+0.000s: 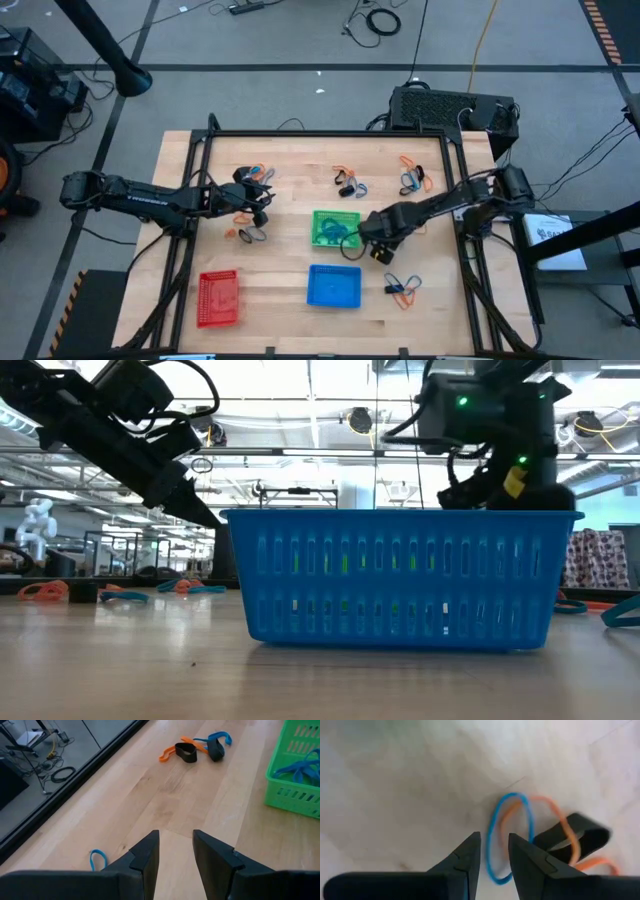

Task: Sort rubber bands into baskets
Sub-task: Put the blue rubberband into the green bin

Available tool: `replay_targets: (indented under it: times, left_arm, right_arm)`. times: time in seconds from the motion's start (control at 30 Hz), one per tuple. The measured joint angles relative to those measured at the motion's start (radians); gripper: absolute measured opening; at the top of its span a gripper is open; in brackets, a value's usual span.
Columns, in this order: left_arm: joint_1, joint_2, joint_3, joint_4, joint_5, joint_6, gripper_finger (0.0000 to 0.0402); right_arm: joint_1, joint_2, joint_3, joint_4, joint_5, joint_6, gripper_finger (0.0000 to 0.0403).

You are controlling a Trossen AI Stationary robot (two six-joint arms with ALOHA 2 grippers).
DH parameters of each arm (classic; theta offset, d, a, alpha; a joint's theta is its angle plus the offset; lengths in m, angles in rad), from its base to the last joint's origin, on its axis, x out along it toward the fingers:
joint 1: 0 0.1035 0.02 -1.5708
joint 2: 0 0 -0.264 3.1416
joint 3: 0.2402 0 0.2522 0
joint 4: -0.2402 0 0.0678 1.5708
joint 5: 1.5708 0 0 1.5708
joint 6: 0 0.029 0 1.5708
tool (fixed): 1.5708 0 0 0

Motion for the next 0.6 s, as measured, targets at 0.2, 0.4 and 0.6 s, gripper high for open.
replay_targets:
  times: [0.2, 0.4, 0.6]
  left_arm:
    - [0.000, 0.000, 0.000, -0.005, 0.000, 0.000, 0.0127]
    - [0.000, 0.000, 0.000, -0.005, 0.000, -0.001, 0.0127]
    - [0.000, 0.000, 0.000, -0.005, 0.000, -0.002, 0.0127]
  right_arm:
    - [-0.033, 0.000, 0.000, -0.021, 0.079, -0.044, 0.0093]
    - [-0.033, 0.000, 0.000, -0.024, 0.087, -0.065, 0.0093]
    - [-0.033, 0.000, -0.064, 0.012, 0.085, -0.063, 0.0093]
